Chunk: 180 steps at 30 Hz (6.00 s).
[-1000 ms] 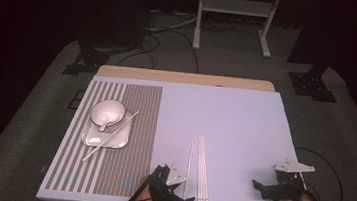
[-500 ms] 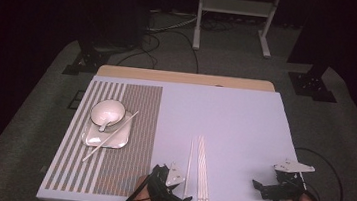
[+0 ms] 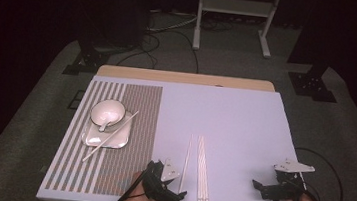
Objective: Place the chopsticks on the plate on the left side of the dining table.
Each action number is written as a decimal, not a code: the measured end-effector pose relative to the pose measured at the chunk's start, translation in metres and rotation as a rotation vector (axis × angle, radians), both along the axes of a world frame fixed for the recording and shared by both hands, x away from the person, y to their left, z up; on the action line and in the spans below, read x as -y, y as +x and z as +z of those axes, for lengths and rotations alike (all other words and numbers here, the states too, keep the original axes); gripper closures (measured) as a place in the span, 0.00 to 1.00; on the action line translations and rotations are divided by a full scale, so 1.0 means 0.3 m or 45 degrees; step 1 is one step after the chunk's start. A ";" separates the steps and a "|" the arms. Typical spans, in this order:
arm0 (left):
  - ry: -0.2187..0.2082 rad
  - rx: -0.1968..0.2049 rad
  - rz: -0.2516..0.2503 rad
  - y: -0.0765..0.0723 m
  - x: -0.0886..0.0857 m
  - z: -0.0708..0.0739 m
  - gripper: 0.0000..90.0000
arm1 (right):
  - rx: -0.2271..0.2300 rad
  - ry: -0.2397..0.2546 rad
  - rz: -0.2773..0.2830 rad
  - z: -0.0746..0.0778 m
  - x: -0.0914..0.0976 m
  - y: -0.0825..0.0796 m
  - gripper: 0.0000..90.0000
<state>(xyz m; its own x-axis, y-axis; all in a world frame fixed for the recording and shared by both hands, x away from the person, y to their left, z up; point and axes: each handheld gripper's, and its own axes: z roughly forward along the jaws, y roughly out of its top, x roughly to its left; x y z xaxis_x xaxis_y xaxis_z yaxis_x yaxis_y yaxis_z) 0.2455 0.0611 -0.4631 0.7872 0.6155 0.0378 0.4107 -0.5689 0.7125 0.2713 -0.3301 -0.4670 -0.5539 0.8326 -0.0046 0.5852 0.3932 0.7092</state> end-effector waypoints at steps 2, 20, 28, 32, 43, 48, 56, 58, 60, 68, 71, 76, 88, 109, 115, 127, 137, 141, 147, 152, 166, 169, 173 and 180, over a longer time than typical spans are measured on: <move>0.002 0.004 0.006 0.002 -0.004 0.002 0.02 | 0.001 0.000 0.001 0.000 0.000 0.000 0.00; 0.012 0.003 0.041 0.004 -0.054 0.012 0.02 | 0.000 0.000 0.000 0.000 0.000 0.000 0.00; 0.026 0.017 0.059 0.001 -0.077 0.016 0.02 | 0.000 0.000 0.000 0.000 0.000 0.000 0.00; 0.035 0.012 0.068 0.004 -0.088 0.013 0.02 | 0.000 0.000 -0.001 0.000 0.000 0.000 0.00; 0.045 0.014 0.101 0.011 -0.128 0.013 0.02 | -0.001 -0.001 0.000 0.000 0.000 0.000 0.00; 0.034 0.014 0.117 0.013 -0.143 0.018 0.02 | -0.001 -0.002 0.001 0.000 0.000 0.000 0.00; 0.039 0.013 0.157 0.025 -0.181 0.019 0.02 | -0.001 0.000 -0.001 0.000 0.000 0.000 0.00; 0.040 0.016 0.166 0.028 -0.191 0.020 0.02 | -0.001 0.001 -0.001 0.000 0.000 0.000 0.00; 0.036 0.015 0.176 0.031 -0.202 0.020 0.02 | -0.001 -0.001 0.000 0.000 0.000 0.000 0.00; 0.033 0.011 0.216 0.044 -0.242 0.020 0.02 | 0.000 -0.002 0.001 0.000 0.000 0.000 0.00; 0.029 0.006 0.227 0.050 -0.258 0.020 0.02 | -0.001 -0.001 0.000 0.000 0.000 0.000 0.00; 0.036 -0.002 0.245 0.058 -0.278 0.018 0.02 | -0.001 -0.001 0.000 0.000 0.000 0.000 0.00; 0.034 -0.007 0.277 0.072 -0.315 0.014 0.02 | -0.001 -0.001 0.000 0.000 0.000 0.000 0.00; -0.106 -0.011 0.226 0.098 -0.279 0.042 0.07 | -0.001 0.000 -0.001 0.000 0.000 0.000 0.00; -0.149 -0.018 0.216 0.120 -0.270 0.042 0.26 | 0.000 0.000 -0.001 0.000 0.000 0.000 0.00; -0.145 -0.014 0.207 0.129 -0.246 0.039 0.64 | 0.000 0.000 -0.001 0.000 0.000 0.000 0.00; -0.112 -0.028 0.189 0.131 -0.226 0.024 0.74 | 0.002 0.000 0.000 0.000 0.000 0.000 0.00; -0.104 -0.026 0.184 0.130 -0.225 0.024 0.79 | 0.000 0.000 -0.001 0.000 0.000 0.000 0.00; -0.099 -0.029 0.173 0.131 -0.224 0.023 0.85 | 0.001 0.000 -0.001 0.000 0.000 0.000 0.00; -0.098 -0.028 0.169 0.130 -0.222 0.023 0.88 | 0.002 -0.001 0.000 0.000 0.000 0.000 0.00; -0.092 -0.037 0.145 0.130 -0.219 0.028 0.92 | 0.000 0.000 -0.001 0.000 0.000 0.000 0.00; -0.090 -0.037 0.141 0.131 -0.218 0.028 0.93 | 0.000 0.000 -0.001 0.000 0.000 0.000 0.00; -0.088 -0.037 0.141 0.131 -0.217 0.028 0.93 | 0.001 0.000 -0.001 0.000 0.000 0.000 0.00; -0.094 -0.028 0.152 0.130 -0.215 0.028 0.86 | 0.002 0.000 0.000 0.000 0.000 0.000 0.00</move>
